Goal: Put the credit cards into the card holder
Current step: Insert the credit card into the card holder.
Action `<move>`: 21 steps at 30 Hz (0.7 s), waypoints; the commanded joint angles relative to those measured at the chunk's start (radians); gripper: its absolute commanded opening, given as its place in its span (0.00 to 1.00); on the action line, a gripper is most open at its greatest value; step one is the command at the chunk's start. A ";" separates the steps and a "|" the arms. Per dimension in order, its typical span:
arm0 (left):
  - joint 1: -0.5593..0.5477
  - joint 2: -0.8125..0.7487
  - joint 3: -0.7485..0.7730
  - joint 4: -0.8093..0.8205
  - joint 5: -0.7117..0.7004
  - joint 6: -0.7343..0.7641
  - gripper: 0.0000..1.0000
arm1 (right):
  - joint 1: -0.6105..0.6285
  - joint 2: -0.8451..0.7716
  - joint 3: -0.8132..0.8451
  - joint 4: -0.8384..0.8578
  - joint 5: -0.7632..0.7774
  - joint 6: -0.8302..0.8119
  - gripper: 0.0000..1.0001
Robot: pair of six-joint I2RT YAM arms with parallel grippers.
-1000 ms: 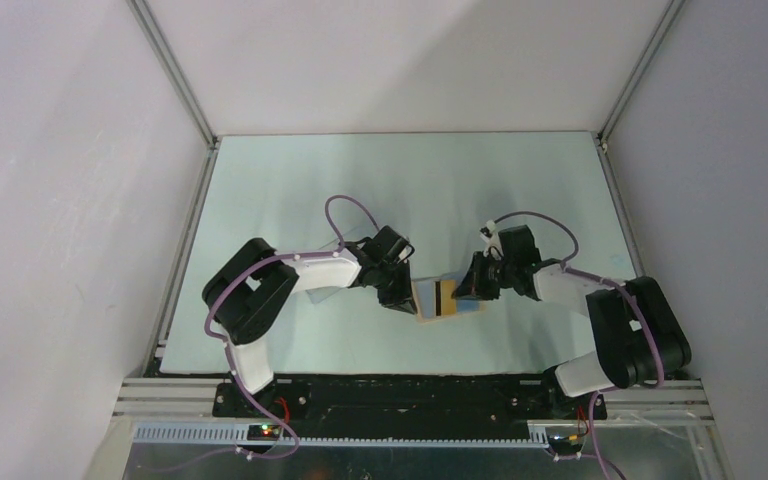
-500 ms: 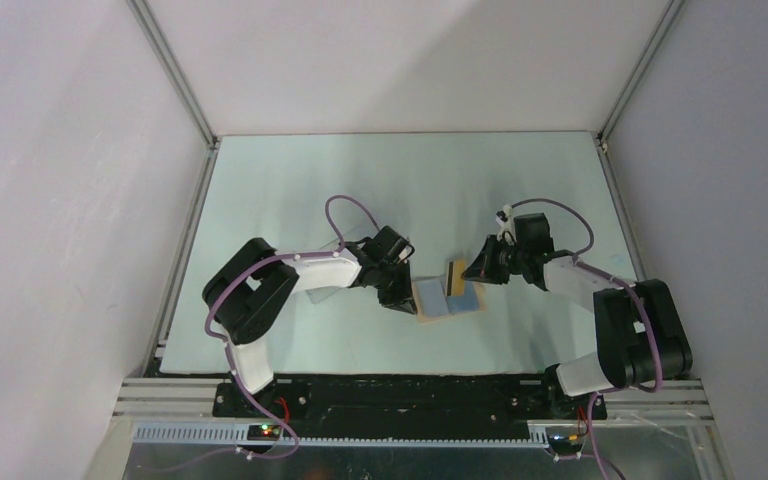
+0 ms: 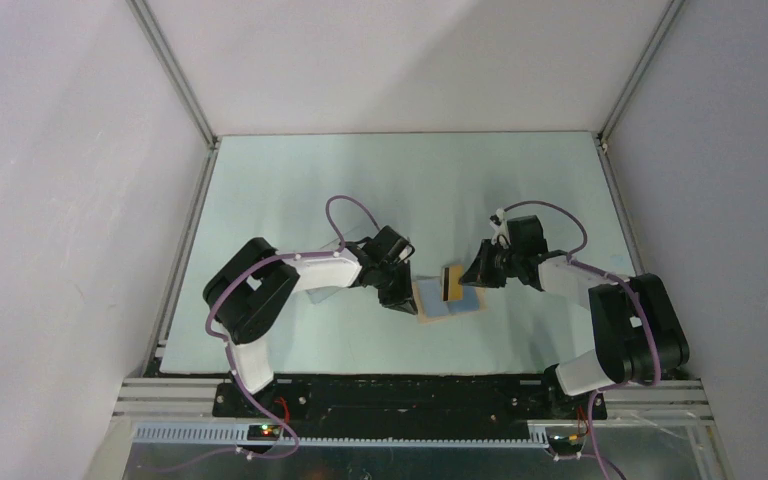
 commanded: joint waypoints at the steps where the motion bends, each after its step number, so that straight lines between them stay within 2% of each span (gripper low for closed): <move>1: -0.013 0.051 -0.007 -0.051 -0.061 0.018 0.10 | 0.017 -0.004 -0.004 0.002 0.015 -0.026 0.00; 21: -0.013 0.054 0.000 -0.052 -0.058 0.018 0.10 | 0.048 -0.024 -0.057 -0.052 -0.012 -0.021 0.00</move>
